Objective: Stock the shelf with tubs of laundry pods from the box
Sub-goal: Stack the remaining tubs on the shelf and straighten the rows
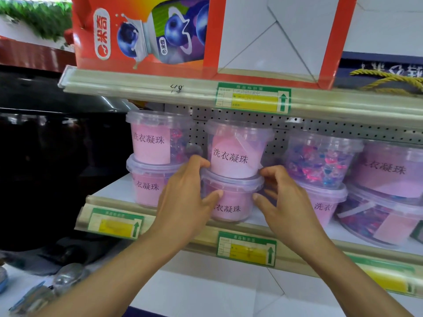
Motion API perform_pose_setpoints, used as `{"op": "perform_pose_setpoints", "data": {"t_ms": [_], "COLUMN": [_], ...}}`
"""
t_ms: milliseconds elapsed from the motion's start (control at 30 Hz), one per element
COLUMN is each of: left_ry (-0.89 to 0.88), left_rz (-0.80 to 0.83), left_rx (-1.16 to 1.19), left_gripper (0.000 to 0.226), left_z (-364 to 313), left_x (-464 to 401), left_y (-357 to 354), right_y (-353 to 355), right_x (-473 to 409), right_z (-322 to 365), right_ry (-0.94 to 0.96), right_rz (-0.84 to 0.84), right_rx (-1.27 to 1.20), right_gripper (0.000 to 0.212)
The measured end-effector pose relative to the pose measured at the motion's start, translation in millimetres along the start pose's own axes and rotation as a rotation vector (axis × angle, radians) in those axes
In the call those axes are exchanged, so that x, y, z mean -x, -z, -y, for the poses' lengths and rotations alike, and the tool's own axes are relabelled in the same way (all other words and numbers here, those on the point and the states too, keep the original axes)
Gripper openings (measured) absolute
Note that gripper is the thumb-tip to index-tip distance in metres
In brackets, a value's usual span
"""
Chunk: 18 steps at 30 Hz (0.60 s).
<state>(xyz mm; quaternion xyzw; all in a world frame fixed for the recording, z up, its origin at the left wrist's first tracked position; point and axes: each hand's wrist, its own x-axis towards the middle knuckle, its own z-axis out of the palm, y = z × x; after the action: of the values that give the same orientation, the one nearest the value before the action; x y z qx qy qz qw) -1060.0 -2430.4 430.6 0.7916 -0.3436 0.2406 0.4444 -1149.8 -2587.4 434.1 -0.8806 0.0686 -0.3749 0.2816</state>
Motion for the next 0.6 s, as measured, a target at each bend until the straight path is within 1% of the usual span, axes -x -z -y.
{"op": "perform_pose_setpoints", "data": {"t_ms": [133, 233, 333, 367, 433, 533, 600], "left_ry": [-0.016, -0.011, -0.004, -0.001, 0.005, -0.023, -0.053], "left_rz": [-0.025, -0.033, -0.039, -0.041, -0.050, -0.135, -0.197], "left_rx": [-0.014, -0.021, -0.018, -0.022, -0.053, -0.141, -0.208], "left_gripper": [0.039, 0.037, 0.038, 0.039, 0.041, 0.044, 0.046], "left_z": [0, -1, 0, 0, -3, -12, -19], "left_x": [0, 1, 2, 3, 6, 13, 16], "left_y": [-1, -2, -4, -4, -5, -7, -9], "right_y": [-2, -1, 3, 5, 13, 31, 43], "right_x": [-2, -3, 2, 5, 14, 24, 23], "right_z": [1, -1, -2, -2, -4, -10, -20], "right_ry": [0.017, 0.005, -0.017, -0.014, 0.028, 0.198, 0.235], "right_rz": [-0.024, 0.001, 0.059, 0.055, -0.040, -0.309, -0.403], "right_rx": [0.005, -0.001, -0.026, -0.026, 0.021, 0.255, 0.406], "right_gripper": [0.035, 0.034, 0.038, 0.039, 0.039, 0.027, 0.027]}}
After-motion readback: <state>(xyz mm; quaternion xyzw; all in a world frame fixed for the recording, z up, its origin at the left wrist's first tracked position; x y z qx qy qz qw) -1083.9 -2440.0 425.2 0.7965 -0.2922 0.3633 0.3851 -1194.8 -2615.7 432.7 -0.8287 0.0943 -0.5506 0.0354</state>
